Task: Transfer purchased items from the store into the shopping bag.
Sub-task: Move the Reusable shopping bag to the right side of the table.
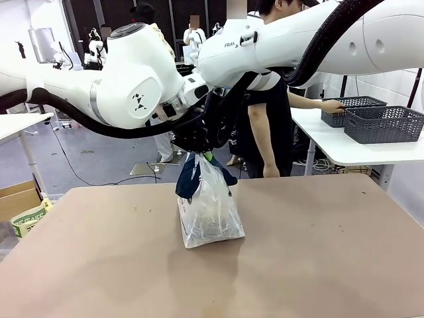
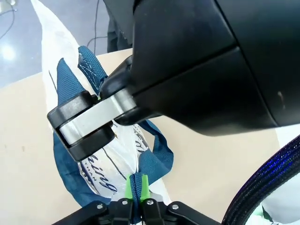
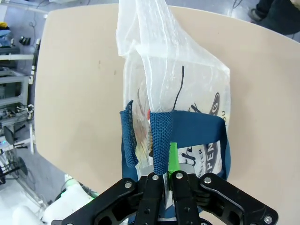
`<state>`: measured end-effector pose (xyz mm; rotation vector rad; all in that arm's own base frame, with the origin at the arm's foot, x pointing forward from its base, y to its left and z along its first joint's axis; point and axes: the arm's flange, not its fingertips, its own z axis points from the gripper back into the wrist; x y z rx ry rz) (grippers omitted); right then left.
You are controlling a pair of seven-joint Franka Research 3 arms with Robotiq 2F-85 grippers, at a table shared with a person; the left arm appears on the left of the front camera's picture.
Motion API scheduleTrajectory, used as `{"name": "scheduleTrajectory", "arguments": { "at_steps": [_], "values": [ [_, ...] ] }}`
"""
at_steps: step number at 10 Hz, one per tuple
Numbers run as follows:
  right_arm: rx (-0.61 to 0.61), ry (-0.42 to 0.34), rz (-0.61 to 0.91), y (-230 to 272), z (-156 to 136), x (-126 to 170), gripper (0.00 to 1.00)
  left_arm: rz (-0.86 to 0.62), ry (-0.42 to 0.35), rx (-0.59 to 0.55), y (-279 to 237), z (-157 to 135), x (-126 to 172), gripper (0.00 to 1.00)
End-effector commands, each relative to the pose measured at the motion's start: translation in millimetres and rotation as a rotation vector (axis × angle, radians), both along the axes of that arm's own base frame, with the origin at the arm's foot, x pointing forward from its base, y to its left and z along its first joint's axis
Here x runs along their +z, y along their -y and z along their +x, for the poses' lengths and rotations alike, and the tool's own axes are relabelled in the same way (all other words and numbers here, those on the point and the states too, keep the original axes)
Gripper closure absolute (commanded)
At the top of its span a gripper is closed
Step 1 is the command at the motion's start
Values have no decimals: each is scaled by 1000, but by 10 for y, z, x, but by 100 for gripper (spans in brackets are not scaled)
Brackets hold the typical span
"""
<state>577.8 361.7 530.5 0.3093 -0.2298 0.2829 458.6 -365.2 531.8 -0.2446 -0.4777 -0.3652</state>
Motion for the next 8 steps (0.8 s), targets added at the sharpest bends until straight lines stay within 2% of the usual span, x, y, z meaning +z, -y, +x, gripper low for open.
{"name": "scheduleTrajectory", "arguments": {
  "at_steps": [1,8],
  "values": [
    [22,-5,34,87,-88,-32,100,45,2,-37,-64,-64,50,100],
    [28,-12,13,154,-149,-26,100,85,14,-90,-192,-125,96,100]
  ]
}}
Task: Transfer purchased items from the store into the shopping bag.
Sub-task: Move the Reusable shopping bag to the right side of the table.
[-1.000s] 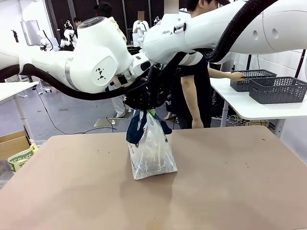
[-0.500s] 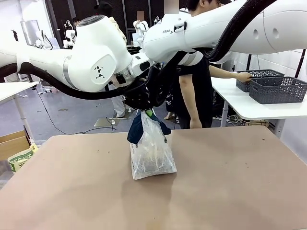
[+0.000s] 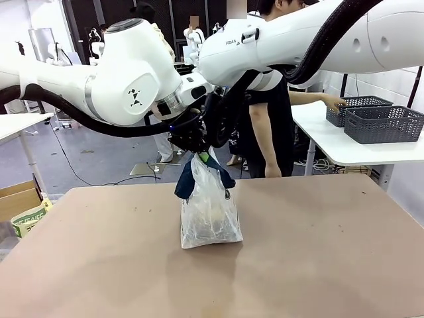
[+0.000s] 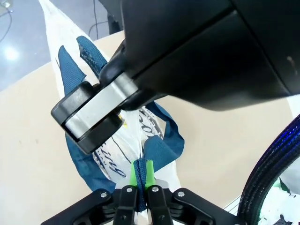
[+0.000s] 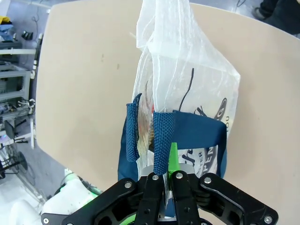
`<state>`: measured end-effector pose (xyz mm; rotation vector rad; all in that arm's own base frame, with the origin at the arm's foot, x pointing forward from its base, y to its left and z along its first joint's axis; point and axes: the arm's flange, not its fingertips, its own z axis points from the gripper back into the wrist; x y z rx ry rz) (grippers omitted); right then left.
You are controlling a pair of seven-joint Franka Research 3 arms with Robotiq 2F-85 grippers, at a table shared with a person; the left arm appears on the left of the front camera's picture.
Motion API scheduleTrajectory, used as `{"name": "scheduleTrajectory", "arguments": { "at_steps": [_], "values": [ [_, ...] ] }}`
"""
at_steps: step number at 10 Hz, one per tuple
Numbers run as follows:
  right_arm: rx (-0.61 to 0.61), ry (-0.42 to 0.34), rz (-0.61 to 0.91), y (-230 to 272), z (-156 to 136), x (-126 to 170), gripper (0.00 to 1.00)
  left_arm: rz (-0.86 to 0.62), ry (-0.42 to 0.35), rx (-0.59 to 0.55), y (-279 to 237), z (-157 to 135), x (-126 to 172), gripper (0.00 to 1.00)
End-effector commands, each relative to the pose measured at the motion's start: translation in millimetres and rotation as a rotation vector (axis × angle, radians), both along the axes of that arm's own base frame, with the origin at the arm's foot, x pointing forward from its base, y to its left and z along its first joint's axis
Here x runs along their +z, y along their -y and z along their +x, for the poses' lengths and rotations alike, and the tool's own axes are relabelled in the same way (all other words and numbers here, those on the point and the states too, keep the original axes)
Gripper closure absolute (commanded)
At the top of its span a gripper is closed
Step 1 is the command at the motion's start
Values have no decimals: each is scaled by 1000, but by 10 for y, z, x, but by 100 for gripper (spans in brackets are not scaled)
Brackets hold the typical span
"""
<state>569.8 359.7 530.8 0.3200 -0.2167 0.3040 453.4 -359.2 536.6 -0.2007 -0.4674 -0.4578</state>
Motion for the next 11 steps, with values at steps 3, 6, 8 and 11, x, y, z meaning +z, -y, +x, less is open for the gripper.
{"name": "scheduleTrajectory", "arguments": {
  "at_steps": [3,6,8,11],
  "values": [
    [-1,-13,-4,145,-82,-24,100,37,-4,-28,-145,-69,43,100],
    [2,-9,-9,16,-39,3,100,18,-2,-16,-30,-16,8,100],
    [2,-9,-9,16,-39,3,100,18,-2,-16,-30,-16,8,100],
    [31,12,13,104,-84,24,62,18,-2,-16,-30,-16,8,100]
  ]
}}
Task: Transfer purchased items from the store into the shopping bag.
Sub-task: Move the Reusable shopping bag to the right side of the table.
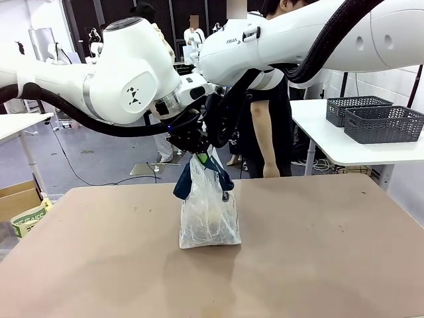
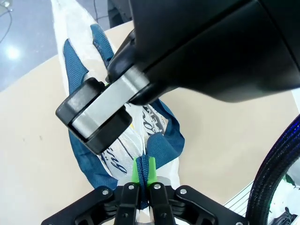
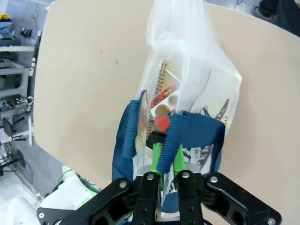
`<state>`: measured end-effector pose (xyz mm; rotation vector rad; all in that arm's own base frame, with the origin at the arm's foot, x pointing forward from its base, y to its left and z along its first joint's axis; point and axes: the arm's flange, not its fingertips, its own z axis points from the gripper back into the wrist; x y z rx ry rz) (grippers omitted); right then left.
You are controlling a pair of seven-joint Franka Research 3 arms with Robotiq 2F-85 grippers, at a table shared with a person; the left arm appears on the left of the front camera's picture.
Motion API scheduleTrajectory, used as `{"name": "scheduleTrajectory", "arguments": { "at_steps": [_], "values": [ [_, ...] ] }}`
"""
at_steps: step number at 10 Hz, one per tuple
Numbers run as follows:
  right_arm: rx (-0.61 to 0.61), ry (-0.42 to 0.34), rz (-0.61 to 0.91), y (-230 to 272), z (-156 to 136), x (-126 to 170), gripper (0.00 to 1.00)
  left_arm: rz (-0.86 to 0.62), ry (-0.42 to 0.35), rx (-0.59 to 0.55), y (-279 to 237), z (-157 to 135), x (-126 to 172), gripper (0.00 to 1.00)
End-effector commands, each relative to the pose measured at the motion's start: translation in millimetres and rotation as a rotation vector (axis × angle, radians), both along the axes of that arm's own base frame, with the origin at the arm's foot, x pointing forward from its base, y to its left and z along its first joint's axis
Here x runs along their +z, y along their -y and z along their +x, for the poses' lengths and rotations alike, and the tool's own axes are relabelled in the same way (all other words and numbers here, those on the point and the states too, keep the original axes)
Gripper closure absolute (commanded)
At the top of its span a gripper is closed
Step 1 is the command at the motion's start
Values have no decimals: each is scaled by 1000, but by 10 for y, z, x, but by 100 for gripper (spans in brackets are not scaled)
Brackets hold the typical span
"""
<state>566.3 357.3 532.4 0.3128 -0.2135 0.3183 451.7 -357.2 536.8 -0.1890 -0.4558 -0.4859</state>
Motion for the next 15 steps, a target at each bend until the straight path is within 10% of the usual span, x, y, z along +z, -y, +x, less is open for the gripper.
{"name": "scheduleTrajectory", "arguments": {
  "at_steps": [1,4,15],
  "values": [
    [28,21,46,143,-76,42,43,-1,3,8,-11,1,6,100],
    [38,49,102,365,-114,153,0,-1,3,8,-11,1,6,100],
    [416,134,110,1814,-713,409,0,-1,3,8,-11,1,6,100]
  ]
}}
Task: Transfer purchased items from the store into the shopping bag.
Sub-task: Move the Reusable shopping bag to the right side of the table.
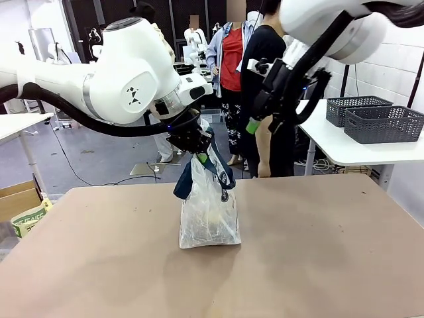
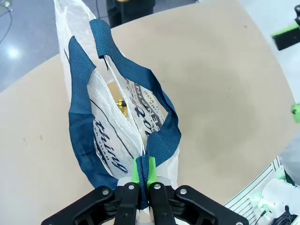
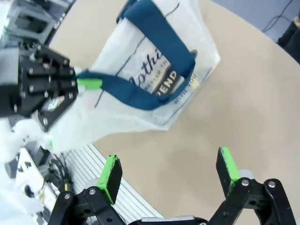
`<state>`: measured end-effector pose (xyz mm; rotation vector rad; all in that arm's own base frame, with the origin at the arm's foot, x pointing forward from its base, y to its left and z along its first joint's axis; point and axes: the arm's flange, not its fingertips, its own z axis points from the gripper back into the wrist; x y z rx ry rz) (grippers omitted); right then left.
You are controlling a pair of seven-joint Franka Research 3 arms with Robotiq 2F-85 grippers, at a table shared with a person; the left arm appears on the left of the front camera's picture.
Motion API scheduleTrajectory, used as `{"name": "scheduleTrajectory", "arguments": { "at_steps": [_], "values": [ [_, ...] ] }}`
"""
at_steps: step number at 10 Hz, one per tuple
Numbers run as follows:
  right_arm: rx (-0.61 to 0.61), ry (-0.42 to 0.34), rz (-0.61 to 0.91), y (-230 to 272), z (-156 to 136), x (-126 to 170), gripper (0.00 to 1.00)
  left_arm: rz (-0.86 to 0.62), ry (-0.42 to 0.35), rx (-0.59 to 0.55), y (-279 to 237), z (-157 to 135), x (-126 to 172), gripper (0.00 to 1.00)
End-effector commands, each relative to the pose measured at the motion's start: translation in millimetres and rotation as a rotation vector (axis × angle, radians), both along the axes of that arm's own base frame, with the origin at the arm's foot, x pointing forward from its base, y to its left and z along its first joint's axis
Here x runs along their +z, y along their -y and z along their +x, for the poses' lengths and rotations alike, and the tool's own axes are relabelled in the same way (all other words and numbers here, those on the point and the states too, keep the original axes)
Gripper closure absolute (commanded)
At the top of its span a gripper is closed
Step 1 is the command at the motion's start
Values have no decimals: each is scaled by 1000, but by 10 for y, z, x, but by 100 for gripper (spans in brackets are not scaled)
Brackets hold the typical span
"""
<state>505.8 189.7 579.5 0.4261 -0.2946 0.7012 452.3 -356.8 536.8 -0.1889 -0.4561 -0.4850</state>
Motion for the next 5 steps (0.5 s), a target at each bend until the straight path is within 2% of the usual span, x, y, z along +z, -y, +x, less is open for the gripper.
{"name": "scheduleTrajectory", "arguments": {
  "at_steps": [1,2,3,5],
  "values": [
    [38,16,-12,224,-175,-59,0,-1,3,7,-7,-5,5,100],
    [38,49,-46,250,-246,-56,0,-1,3,7,-7,-5,5,100],
    [19,8,-8,127,-63,2,0,-1,3,7,-7,-5,5,100],
    [19,8,-8,127,-63,2,0,-1,3,7,-7,-5,5,100]
  ]
}}
